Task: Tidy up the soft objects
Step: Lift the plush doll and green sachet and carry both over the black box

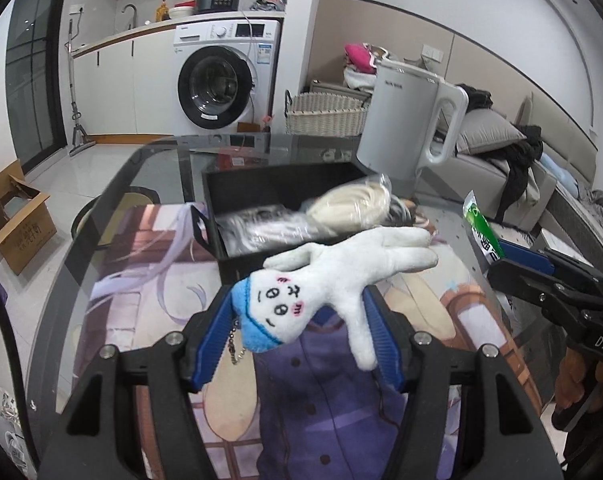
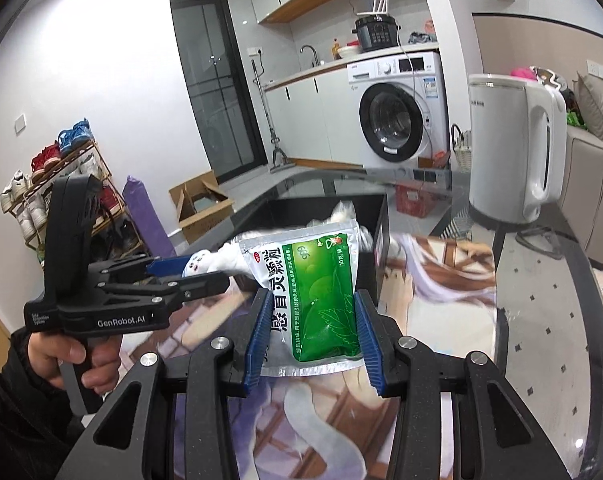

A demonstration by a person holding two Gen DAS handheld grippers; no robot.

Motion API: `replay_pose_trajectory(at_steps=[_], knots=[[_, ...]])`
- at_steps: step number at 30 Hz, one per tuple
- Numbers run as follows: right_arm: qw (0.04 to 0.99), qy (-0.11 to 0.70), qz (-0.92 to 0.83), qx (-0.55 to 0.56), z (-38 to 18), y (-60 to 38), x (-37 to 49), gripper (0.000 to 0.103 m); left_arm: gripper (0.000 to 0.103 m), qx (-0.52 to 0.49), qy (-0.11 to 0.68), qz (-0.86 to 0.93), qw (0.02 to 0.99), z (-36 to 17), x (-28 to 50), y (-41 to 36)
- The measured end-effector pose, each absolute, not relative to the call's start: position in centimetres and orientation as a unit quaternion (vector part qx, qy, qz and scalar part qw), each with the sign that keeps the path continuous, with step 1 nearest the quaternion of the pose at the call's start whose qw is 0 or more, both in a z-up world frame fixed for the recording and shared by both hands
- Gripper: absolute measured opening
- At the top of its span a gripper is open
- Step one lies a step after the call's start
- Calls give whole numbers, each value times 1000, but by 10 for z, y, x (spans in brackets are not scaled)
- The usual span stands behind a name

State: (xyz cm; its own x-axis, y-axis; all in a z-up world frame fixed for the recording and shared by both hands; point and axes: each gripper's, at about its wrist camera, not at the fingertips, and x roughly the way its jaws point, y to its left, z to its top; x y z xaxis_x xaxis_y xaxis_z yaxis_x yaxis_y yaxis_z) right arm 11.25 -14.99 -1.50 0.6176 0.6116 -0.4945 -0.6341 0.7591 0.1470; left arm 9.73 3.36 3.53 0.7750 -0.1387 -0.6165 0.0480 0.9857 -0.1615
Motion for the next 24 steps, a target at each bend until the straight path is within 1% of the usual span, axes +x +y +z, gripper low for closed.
replay_pose_trajectory(at_steps=[11,24], knots=[[913,237,330,-32,18,-125,128,41,63,-90,306,-14,948,57,115,47],[915,251,313,-32,17,-104,167,41,63,-105,310,21,945,59,146,58]])
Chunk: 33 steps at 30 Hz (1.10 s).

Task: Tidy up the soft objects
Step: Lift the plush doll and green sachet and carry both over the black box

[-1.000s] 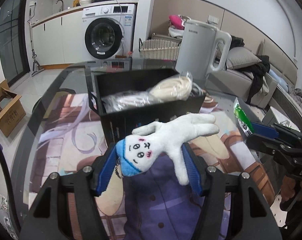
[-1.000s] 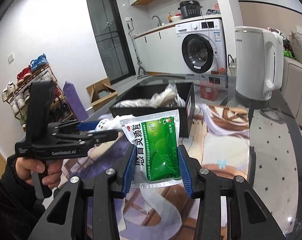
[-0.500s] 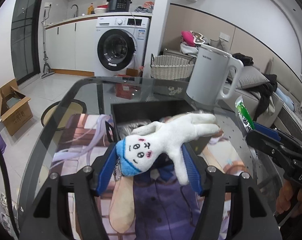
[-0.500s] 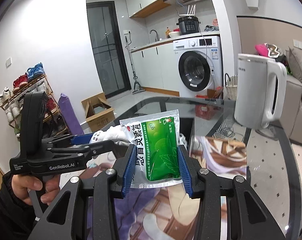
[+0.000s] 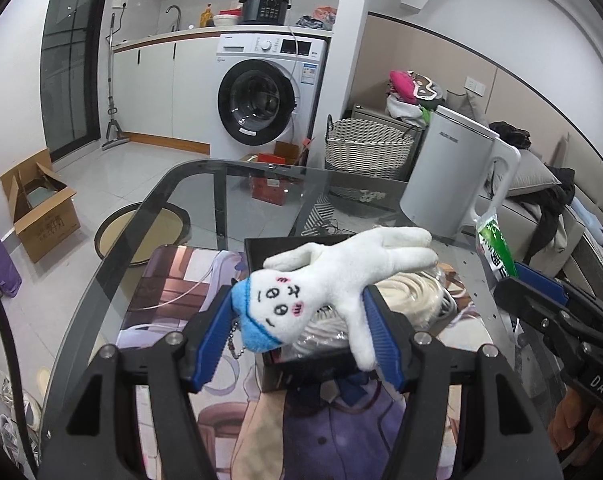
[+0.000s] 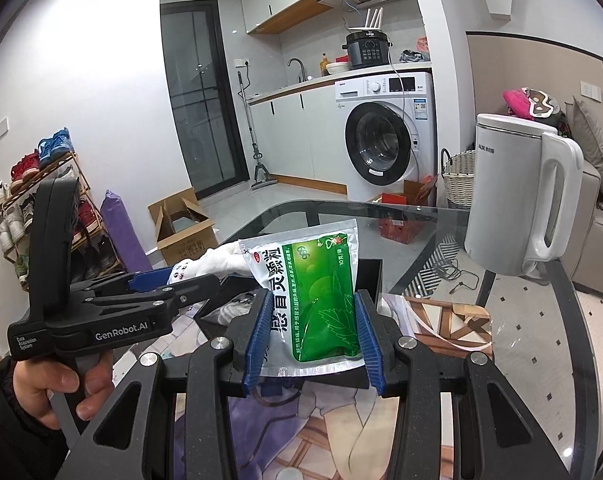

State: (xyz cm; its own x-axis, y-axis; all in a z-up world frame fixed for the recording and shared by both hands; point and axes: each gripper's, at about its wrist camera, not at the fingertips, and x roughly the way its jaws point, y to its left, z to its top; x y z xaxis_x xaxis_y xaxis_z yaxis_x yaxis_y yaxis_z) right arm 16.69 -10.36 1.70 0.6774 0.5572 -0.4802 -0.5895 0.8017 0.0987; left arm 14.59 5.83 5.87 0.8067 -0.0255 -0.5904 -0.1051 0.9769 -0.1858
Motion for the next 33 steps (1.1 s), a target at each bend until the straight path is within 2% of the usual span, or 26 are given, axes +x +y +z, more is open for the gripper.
replay_pose_trajectory(at_steps=[27,29,32,33], knots=[[911,277,303,-43,-6,-65,228,41,63,-91,340,62,934,35,210,57],[911,277,302,-51,-7,-63,230,44,63,-90,341,62,934,33,211,57],[912,275,299,-59,-7,-61,230,59,63,-89,339,62,934,33,210,57],[912,274,300,-60,-7,-61,230,60,63,-88,340,63,934,32,209,58]])
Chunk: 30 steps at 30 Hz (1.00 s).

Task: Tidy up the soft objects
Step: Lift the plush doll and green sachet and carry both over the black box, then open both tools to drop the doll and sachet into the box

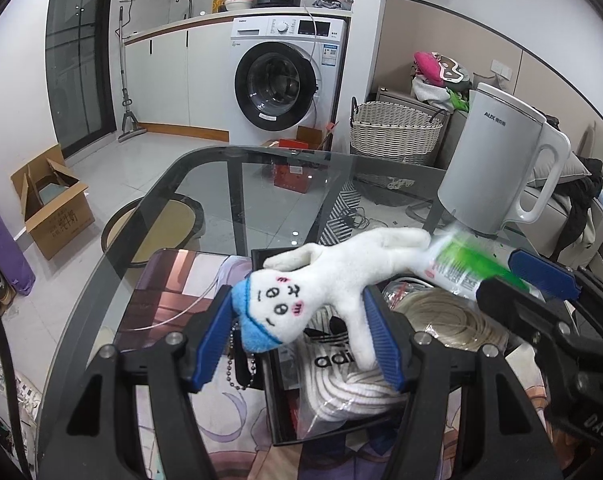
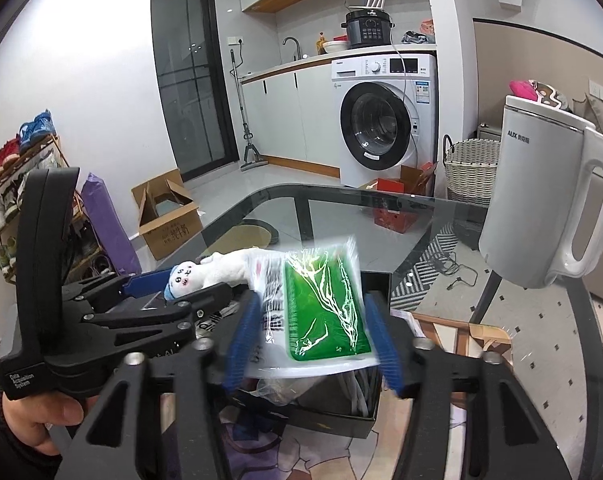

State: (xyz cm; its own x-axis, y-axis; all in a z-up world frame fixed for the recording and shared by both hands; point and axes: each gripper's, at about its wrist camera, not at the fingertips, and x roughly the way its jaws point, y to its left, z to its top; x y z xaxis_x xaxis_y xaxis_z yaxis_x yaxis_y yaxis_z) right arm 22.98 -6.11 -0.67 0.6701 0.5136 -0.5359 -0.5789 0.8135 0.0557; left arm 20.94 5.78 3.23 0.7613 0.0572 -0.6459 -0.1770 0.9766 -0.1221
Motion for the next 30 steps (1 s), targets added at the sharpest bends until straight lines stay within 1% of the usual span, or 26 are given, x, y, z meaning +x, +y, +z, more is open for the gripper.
replay_pose_trajectory(at_steps=[4,8,13,16,22,24,30], knots=[[914,272,295,-60,-6,-64,229,60,63,-94,337,66,934,33,206,62],[914,274,293,-64,-7,-67,230,63,63,-106,333,77,934,34,203,70],[911,276,299,-67,-8,-65,229,64,63,-116,324,80,935,38,200,76],[897,285,333,-59,-9,-62,228,64,63,-115,322,75,937,40,198,74],[907,269,316,-67,-8,-67,221,64,63,-116,319,71,938,41,194,73],[908,272,313,-63,-9,-71,221,67,63,-116,322,66,937,40,195,72],[908,275,310,-56,-10,-80,222,71,63,-110,333,57,935,37,203,66]])
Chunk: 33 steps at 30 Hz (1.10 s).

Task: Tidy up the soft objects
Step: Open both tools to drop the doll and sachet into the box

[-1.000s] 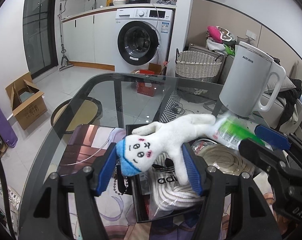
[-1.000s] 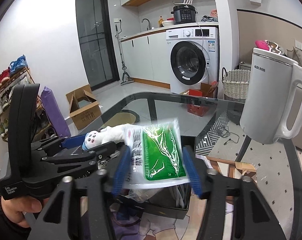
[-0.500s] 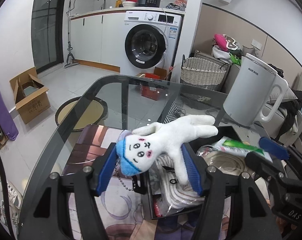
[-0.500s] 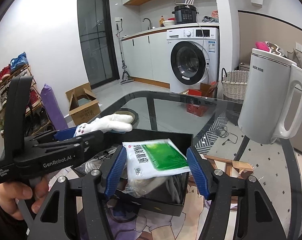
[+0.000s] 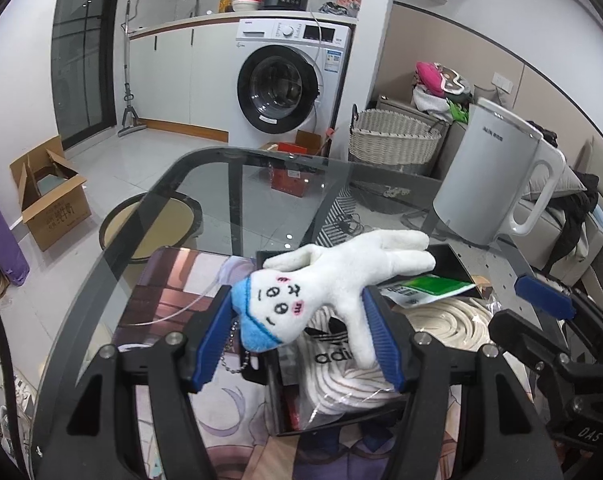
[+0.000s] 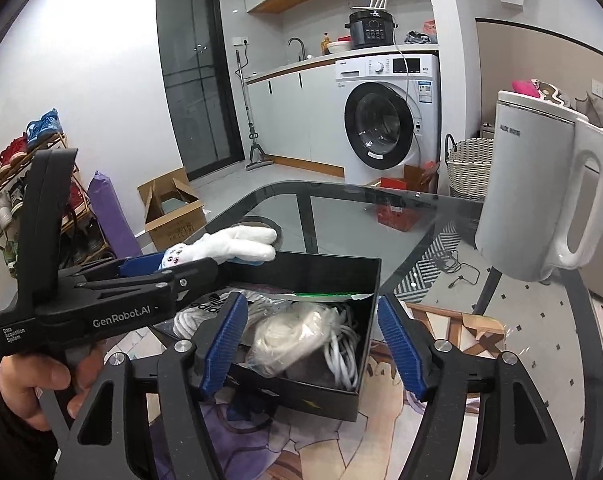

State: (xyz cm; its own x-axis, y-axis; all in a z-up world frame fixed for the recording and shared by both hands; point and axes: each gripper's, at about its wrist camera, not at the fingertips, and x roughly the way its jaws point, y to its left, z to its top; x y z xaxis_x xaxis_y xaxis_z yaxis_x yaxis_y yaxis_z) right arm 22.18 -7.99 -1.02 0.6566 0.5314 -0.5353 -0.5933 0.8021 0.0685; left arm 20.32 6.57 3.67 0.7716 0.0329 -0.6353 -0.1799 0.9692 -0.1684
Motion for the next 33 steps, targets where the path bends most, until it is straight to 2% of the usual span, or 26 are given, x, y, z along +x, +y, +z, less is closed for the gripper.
replay_pose_trajectory(at_steps=[7,9,14,23,33], knots=[[908,270,313,-61,-8,-82,218,73,66,-85,347,40,933,33,208,51],[909,269,313,-60,-9,-84,216,75,80,-80,346,33,934,33,205,48],[910,266,312,-60,-8,-88,210,79,103,-70,326,20,943,41,194,45],[914,257,307,-62,-7,-101,191,98,103,-55,293,1,955,50,163,48],[919,243,301,-81,-20,-102,163,102,103,-57,269,0,962,50,129,53]])
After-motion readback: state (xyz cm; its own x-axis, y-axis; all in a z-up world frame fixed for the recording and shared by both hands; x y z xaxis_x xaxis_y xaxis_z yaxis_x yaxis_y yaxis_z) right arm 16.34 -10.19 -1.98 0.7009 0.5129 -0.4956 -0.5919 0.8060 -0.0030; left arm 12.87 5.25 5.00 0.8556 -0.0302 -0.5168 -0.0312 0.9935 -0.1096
